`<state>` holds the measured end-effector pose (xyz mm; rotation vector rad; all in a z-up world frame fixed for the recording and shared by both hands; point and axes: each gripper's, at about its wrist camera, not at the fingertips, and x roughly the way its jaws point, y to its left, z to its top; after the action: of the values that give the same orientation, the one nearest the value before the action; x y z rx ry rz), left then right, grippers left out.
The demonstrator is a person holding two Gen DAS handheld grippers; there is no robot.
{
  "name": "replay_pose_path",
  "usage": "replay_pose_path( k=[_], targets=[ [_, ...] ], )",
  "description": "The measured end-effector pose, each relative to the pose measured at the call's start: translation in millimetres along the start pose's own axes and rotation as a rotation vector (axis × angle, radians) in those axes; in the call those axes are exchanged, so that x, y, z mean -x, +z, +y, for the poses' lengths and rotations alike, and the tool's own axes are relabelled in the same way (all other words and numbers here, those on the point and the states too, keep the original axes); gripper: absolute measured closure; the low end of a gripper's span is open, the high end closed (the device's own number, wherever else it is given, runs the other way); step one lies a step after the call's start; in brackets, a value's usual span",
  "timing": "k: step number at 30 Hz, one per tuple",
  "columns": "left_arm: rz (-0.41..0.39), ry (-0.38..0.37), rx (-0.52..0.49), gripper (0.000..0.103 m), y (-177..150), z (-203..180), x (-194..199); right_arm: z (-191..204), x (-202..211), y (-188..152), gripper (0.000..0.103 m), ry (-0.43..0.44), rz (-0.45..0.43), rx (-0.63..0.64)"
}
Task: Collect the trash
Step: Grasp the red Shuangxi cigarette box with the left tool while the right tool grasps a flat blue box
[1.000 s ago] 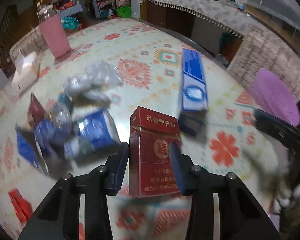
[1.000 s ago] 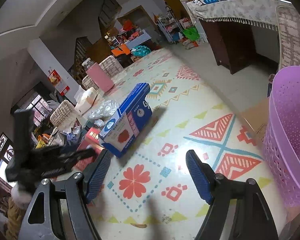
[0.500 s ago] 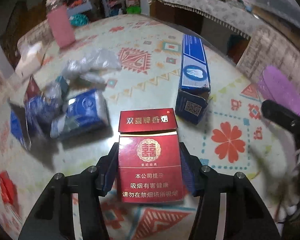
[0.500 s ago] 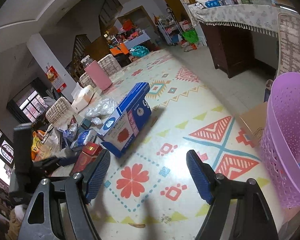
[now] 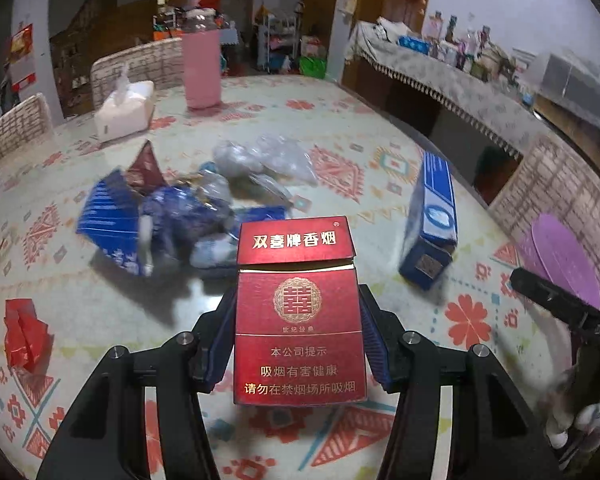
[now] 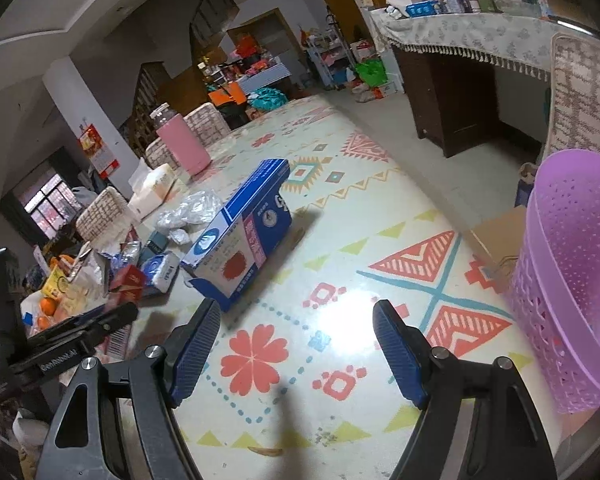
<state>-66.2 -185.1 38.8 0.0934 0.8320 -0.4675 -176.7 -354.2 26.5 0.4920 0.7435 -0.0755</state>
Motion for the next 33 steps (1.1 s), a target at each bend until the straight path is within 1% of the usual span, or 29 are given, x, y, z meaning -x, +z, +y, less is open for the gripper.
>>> replay_pose_path(
  k=[2, 6, 7, 9, 11, 13, 15, 16, 19, 20, 23, 27, 33],
  targets=[
    [-0.017, 0.001, 0.007, 0.048, -2, 5, 3, 3, -7, 4, 0.021, -0.013, 0.044, 0.006],
    [-0.002, -0.006, 0.022, 0.048, -6, 10, 1, 19, -21, 25, 0.02, 0.038, 0.088, -0.035],
    [-0.001, -0.008, 0.023, 0.048, -6, 10, 1, 25, -24, 30, 0.02, 0.037, 0.093, -0.035],
    [0.007, -0.009, 0.03, 0.048, -6, 12, -1, 43, -34, 40, 0.02, 0.004, 0.089, -0.005],
    [0.018, -0.013, 0.039, 0.048, -6, 15, -4, 60, -53, 51, 0.02, -0.065, 0.099, 0.038],
    [0.026, -0.022, 0.055, 0.048, -6, 18, -5, 66, -70, 56, 0.02, -0.106, 0.116, 0.043],
    [0.035, -0.025, 0.073, 0.048, -6, 22, -7, 64, -84, 61, 0.021, -0.156, 0.129, 0.05],
    [0.042, -0.026, 0.085, 0.048, -6, 25, -7, 60, -85, 63, 0.021, -0.163, 0.127, 0.046],
    [0.059, -0.057, 0.123, 0.048, -6, 31, -7, 38, -67, 64, 0.021, -0.18, 0.098, -0.011],
    [0.06, -0.068, 0.13, 0.048, -6, 32, -7, 32, -60, 64, 0.021, -0.198, 0.092, -0.019],
    [0.051, -0.072, 0.129, 0.048, -6, 30, -4, 20, -41, 61, 0.021, -0.246, 0.085, -0.009],
    [0.041, -0.072, 0.117, 0.048, -7, 26, -2, 15, -40, 59, 0.02, -0.239, 0.11, -0.021],
    [0.027, -0.042, 0.101, 0.048, -7, 24, -2, 30, -65, 47, 0.02, -0.255, 0.161, -0.011]
  ],
)
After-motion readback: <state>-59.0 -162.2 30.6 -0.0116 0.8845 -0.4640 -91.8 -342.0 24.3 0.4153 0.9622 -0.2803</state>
